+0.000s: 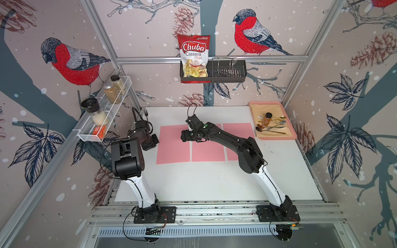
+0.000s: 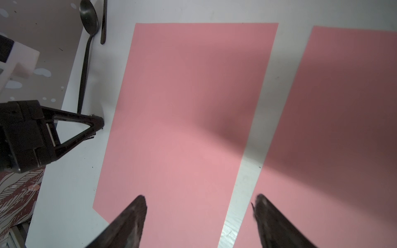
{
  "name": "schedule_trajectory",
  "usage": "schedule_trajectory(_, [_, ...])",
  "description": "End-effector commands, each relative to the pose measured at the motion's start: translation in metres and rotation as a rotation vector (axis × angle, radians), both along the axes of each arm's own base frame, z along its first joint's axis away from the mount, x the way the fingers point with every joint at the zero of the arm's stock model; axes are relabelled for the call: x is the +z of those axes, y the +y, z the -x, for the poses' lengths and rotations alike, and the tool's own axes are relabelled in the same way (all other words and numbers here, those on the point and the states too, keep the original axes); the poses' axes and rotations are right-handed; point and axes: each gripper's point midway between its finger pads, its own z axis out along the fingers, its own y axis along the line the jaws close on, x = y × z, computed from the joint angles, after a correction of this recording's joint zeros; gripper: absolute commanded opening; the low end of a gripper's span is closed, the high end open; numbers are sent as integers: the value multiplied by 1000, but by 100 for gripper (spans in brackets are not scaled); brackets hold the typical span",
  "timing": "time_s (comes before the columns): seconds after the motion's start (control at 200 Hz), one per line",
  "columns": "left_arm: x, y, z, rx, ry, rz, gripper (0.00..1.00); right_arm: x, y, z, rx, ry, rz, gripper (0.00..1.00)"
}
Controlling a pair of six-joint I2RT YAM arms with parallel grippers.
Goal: Fold the rectangular paper in half along the long edge
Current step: Pick up the paper from the center of the board.
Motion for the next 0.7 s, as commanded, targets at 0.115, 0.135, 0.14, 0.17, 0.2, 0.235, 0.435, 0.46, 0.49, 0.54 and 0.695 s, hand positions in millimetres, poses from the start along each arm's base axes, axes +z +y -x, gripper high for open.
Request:
schedule_trajectory(0.115, [-2,-4,-5,-9,-11,27,0,-3,4,3,0,24,-10,81])
schedule_trajectory(0.135, [-2,-3,-5,-7,-12,29,0,-3,4,3,0,25,-10,81])
schedule_trajectory(0.14, [-2,-3,-5,-7,-12,29,0,-3,4,3,0,25,-10,81])
schedule_trajectory(0.17, [-3,-4,-5,-9,-10,31,0,-5,4,3,-3,27,-6,81])
schedule_trajectory(0.2, [-3,-5,-5,-12,-11,35,0,-7,4,2,-5,28,-4,81])
schedule_trajectory(0.235, [-5,-6,-5,-13,-7,39,0,-9,5,3,-5,34,-2,81])
schedule_trajectory(0.435, [-5,-10,-6,-24,-6,39,0,-19,10,6,-1,53,-7,81])
schedule_trajectory(0.46, [-6,-10,-6,-25,-4,39,0,-20,11,6,-1,54,-8,81])
schedule_trajectory(0.49, [-5,-11,-6,-26,-4,38,0,-22,11,7,-1,57,-8,81])
schedule_trajectory(0.54, [-6,-12,-5,-30,-1,33,0,-25,12,7,-1,63,-11,81])
schedule_trajectory(0.695, [-7,-14,-4,-38,2,26,0,-29,15,7,3,68,-15,81])
